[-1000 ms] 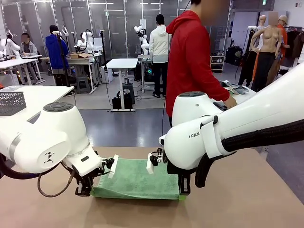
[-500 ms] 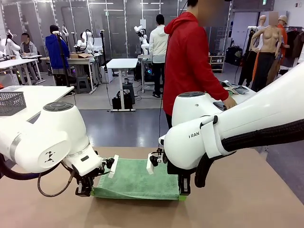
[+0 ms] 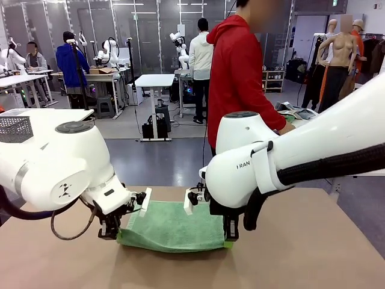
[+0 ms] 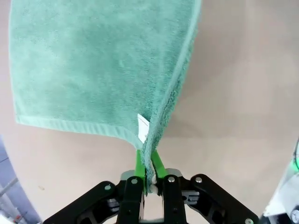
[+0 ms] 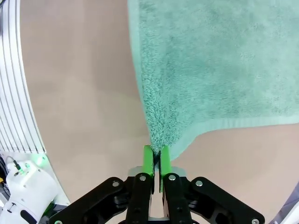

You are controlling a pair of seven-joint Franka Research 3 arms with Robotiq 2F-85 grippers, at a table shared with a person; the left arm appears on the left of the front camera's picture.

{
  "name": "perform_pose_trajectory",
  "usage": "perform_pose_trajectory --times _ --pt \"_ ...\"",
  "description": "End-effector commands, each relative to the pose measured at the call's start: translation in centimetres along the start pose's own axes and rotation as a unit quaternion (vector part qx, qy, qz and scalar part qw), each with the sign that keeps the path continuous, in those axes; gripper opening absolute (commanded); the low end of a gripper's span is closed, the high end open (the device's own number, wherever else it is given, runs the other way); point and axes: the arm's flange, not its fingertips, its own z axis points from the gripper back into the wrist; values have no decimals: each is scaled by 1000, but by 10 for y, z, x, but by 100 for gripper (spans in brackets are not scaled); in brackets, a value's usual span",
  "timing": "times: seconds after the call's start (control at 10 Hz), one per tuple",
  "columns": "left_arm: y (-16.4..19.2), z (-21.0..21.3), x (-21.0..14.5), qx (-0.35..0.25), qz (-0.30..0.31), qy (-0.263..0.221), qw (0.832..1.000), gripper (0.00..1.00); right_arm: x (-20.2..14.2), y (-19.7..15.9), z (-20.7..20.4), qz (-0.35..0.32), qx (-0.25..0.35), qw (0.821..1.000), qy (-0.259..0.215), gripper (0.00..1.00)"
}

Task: Fold the towels and place them in the basket.
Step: When a person lays out a Towel with hook on the table, fold it in half twice.

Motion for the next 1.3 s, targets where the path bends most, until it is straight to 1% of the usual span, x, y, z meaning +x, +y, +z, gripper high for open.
perform_pose_trajectory --times 0.0,0.3,0.5,0.8,0.9,1.1,1.2 --pt "28 8 5 2 -8 15 1000 7 9 -27 11 17 -6 1000 1 7" --pt "62 12 22 0 4 28 1000 7 21 -61 22 -11 -21 1000 19 7" --pt "90 2 34 -4 21 40 999 7 27 -89 21 -21 -18 999 25 7" --pt "116 -14 42 -15 38 30 999 7 26 -123 10 -32 -14 999 25 7" --pt "123 -22 44 -19 50 29 998 7 24 -133 3 -38 -2 999 22 7" --pt "136 -35 41 -23 70 30 997 7 19 -151 -8 -51 6 998 20 7" --pt "140 -39 39 -24 69 26 997 7 17 -157 -11 -51 10 998 21 7"
